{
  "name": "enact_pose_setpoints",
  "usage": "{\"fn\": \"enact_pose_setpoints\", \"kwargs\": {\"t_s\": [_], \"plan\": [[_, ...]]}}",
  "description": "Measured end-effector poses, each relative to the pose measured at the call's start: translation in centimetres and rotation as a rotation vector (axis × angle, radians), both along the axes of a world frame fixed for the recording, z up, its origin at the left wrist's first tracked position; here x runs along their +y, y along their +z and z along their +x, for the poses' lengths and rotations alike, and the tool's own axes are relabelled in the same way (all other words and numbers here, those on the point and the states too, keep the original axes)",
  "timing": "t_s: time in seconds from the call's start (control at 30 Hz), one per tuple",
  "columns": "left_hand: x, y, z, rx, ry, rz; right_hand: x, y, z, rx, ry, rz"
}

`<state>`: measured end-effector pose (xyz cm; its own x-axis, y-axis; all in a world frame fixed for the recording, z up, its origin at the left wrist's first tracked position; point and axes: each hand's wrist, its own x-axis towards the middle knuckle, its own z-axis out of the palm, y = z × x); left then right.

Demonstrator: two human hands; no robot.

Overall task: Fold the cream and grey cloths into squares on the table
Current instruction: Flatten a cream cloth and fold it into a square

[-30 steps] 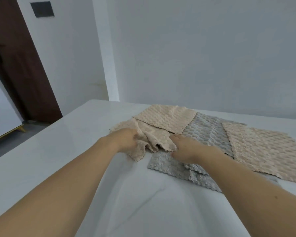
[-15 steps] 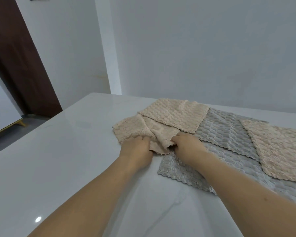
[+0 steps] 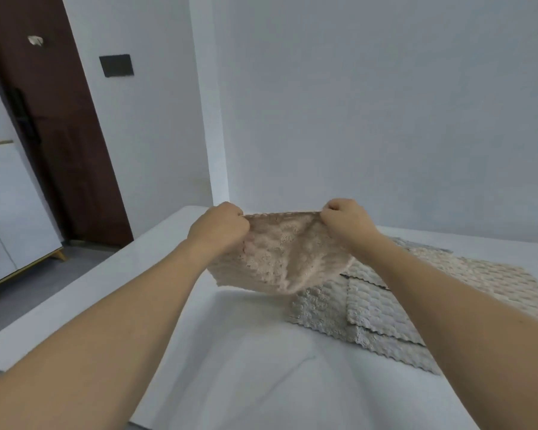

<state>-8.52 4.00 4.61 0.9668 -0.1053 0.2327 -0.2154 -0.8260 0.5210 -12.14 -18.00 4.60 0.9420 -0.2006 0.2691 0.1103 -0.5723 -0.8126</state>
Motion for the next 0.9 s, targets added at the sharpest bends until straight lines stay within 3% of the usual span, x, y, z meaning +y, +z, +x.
{"fn": "enact_pose_setpoints", "kwargs": {"t_s": [0.13,0.27,0.33,0.53,0.77,0.9], "plan": [[2.0,4.3,-2.6,-0.015,-0.046,0.162,-0.3,5.0,-3.9,0.158,0.101,0.226],[3.7,6.6,-4.6,0.0,-0.101,0.147,0.0,7.1,-5.7,0.301,0.186,0.222],[4.5,6.3,-4.7,0.063,-0.101,0.076,0.4,6.8,-5.5,0.303,0.199,0.101],[7.9,-0.4,0.3,0.097,-0.062,0.25,3.8,1.0,-0.5,0.286,0.228,-0.385],[9.9,-12.4,9.8,0.129,0.095,0.436,7.8,-11.3,11.5,0.335,0.207,-0.737],[10.6,-18.0,14.9,0.028,0.162,0.524,8.9,-15.6,17.5,0.296,0.166,-0.883]]}}
